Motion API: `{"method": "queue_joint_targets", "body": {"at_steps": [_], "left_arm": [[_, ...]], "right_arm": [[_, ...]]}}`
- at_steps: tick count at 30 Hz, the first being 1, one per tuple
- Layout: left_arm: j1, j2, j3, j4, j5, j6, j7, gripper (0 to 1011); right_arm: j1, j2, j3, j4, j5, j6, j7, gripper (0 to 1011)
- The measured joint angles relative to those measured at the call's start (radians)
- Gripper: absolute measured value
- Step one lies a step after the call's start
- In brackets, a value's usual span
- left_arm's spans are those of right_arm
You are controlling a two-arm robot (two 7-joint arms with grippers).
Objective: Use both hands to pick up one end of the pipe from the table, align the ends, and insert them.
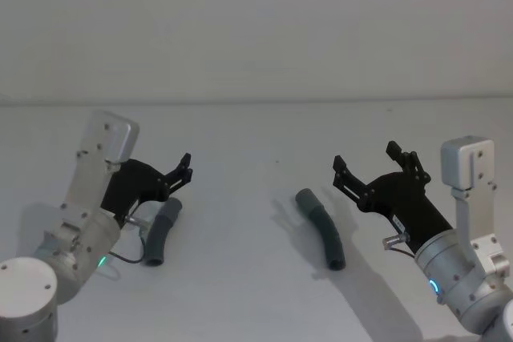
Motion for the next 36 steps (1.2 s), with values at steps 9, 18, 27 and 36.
{"method": "queue_joint_targets", "body": {"at_steps": [9,18,27,36], "left_arm": [[0.002,-0.043,0.0,-0.043,-0.018,0.17,0.041,1002],[0.007,-0.08,-0.003,-0.113,-0.024,0.386,0.099,1002],[0.012,-0.093,-0.014,-0.171,-0.025,0.524,0.13,1002],[0.026,-0.101,-0.032,-0.193,-0.033,0.593,0.139,1002]], "right_arm": [[0.0,0.0,0.0,0.0,0.0,0.0,0.0,1004],[0.0,0.0,0.0,0.0,0.0,0.0,0.0,1004],[0.0,0.0,0.0,0.0,0.0,0.0,0.0,1004],[0.0,0.0,0.0,0.0,0.0,0.0,0.0,1004]]}}
